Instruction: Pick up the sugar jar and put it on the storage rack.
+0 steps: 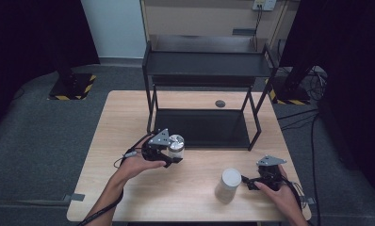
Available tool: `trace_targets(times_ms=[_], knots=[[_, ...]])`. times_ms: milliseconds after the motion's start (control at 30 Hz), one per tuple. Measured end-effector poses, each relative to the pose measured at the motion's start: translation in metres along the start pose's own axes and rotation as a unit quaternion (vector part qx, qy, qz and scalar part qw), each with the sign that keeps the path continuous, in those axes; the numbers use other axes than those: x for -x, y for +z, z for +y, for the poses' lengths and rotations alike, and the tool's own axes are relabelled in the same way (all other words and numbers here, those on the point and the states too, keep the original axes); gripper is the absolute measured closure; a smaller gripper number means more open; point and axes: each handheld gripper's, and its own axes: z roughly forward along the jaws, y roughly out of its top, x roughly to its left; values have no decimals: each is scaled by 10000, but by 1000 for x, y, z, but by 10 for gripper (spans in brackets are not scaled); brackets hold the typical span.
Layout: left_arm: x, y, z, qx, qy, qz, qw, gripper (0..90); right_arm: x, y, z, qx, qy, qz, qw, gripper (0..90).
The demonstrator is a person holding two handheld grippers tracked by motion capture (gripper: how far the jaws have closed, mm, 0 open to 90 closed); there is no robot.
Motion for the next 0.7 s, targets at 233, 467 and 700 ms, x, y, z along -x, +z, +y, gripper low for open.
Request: trace_targets(times_ms=[233, 467, 700], knots=[[-7, -11, 14, 59, 73, 68, 9999, 300, 0, 0, 0, 1, -2, 0, 10000, 10], [-16, -20, 21, 61, 48, 132, 9999, 300, 0, 0, 0, 0, -1, 0, 10000, 10], [-23, -25, 29, 83, 94, 169, 9998, 300, 0, 0, 0, 0, 0, 1, 10000, 10]])
